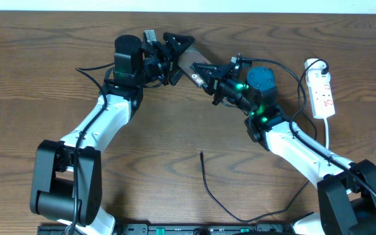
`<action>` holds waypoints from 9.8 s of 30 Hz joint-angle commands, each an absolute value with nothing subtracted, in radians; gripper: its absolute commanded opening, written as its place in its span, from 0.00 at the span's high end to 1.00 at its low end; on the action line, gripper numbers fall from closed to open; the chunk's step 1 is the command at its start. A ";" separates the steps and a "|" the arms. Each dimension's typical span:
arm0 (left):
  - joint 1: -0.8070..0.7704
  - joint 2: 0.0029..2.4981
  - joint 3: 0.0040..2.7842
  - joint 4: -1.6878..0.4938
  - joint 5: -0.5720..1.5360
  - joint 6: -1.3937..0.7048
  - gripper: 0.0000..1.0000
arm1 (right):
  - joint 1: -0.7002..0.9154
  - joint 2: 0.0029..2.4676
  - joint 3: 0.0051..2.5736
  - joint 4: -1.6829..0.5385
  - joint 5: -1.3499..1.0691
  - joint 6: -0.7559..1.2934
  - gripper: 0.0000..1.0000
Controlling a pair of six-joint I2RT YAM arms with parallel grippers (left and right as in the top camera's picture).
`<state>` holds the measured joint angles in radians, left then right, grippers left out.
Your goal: Plug charger to phone and switch on socket
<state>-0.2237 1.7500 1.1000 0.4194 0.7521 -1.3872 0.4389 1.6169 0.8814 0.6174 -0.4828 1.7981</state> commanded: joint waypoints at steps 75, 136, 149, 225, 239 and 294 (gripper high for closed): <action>-0.093 1.728 1.114 0.421 0.787 -1.383 0.93 | 0.479 1.610 0.890 0.622 -0.482 1.842 0.01; 0.311 1.728 1.114 0.432 1.570 -0.752 0.93 | 0.839 1.611 1.012 -0.724 -0.010 0.930 0.12; 0.311 1.728 1.114 0.432 1.557 -0.750 0.93 | 0.837 1.705 1.020 -0.702 -0.077 0.888 0.25; 0.311 1.728 1.114 0.432 1.555 -0.737 0.93 | 0.742 1.966 1.250 -0.801 -0.427 0.552 0.99; 0.311 1.728 1.114 0.432 1.555 -0.737 0.92 | 0.666 1.966 1.250 -0.362 -1.021 0.135 0.99; 0.311 1.728 1.114 0.432 1.333 -0.789 0.92 | 0.616 2.165 1.248 0.739 -1.422 0.757 0.99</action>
<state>0.3069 1.7485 1.1000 0.4236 1.3796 -0.7624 0.6186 2.1723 1.2427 0.7071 -1.4631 0.6640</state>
